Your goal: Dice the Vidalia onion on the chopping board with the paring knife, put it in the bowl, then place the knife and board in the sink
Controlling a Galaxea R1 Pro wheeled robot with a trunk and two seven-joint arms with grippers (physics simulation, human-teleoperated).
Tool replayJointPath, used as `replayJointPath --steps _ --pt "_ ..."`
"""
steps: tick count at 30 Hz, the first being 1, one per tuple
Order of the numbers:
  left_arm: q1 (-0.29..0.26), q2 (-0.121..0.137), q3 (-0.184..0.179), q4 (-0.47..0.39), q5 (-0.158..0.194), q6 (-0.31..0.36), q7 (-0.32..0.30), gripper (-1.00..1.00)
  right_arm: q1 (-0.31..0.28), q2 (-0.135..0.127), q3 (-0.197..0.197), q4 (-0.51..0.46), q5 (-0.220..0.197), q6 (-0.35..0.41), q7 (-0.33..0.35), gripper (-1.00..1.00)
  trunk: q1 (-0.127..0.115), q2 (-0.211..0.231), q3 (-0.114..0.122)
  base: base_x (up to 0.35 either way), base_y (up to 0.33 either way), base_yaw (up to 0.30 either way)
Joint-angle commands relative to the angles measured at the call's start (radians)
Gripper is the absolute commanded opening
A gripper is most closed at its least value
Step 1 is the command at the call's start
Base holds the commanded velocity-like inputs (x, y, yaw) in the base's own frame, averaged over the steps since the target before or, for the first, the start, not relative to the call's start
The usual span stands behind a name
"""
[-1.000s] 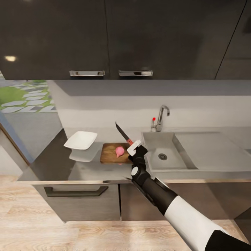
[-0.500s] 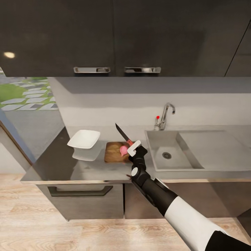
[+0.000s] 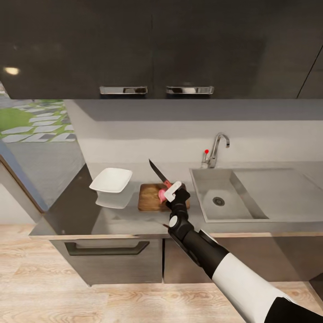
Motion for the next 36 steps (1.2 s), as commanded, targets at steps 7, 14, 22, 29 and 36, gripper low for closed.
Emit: replayJointPath --steps 7,14,22,29,36 --pt "0.0 -0.001 0.003 -0.001 -0.002 -0.001 -0.007 1.0 0.001 -0.007 0.072 0.005 0.006 0.015 -0.002 -1.0 0.001 -0.002 -0.002 0.003 0.005 0.0" --pt "0.0 -0.001 0.003 -0.001 -0.002 -0.001 -0.007 1.0 0.001 -0.009 0.118 0.015 0.006 0.057 -0.002 -1.0 0.001 -0.002 -0.002 0.0 0.0 0.0" --pt "0.0 -0.001 -0.008 0.0 -0.003 -0.001 -0.007 1.0 0.001 -0.013 0.122 0.017 0.009 0.065 -0.002 -1.0 0.001 -0.002 -0.002 0.0 0.0 0.0" --pt "0.0 -0.001 -0.015 0.001 -0.003 -0.001 -0.007 1.0 0.001 -0.014 0.116 0.016 0.012 0.064 -0.002 -1.0 0.001 -0.002 -0.002 0.0 0.0 0.0" --pt "0.0 -0.001 -0.018 0.006 -0.004 -0.002 -0.007 1.0 0.001 -0.026 0.093 0.009 0.013 0.064 -0.002 -1.0 0.001 -0.002 -0.002 0.0 -0.001 0.0"
